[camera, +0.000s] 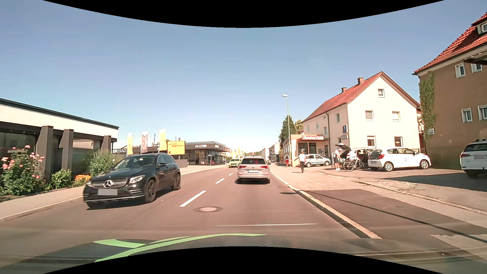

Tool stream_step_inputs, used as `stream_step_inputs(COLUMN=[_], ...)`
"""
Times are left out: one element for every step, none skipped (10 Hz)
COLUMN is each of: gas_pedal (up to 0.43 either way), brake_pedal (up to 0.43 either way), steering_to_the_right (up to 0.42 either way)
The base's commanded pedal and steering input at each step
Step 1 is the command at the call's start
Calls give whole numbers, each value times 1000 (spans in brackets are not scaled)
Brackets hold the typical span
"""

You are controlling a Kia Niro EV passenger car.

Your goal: Follow the waypoints while adhering to traffic rules and regulations

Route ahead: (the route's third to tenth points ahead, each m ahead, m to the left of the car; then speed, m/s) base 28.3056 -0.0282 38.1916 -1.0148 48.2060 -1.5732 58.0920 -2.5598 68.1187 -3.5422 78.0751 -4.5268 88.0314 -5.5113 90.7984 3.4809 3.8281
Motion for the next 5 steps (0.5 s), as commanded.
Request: stream_step_inputs(gas_pedal=[130,130,130,130,130], brake_pedal=[0,0,0,0,0], steering_to_the_right=[9,9,9,9,9])
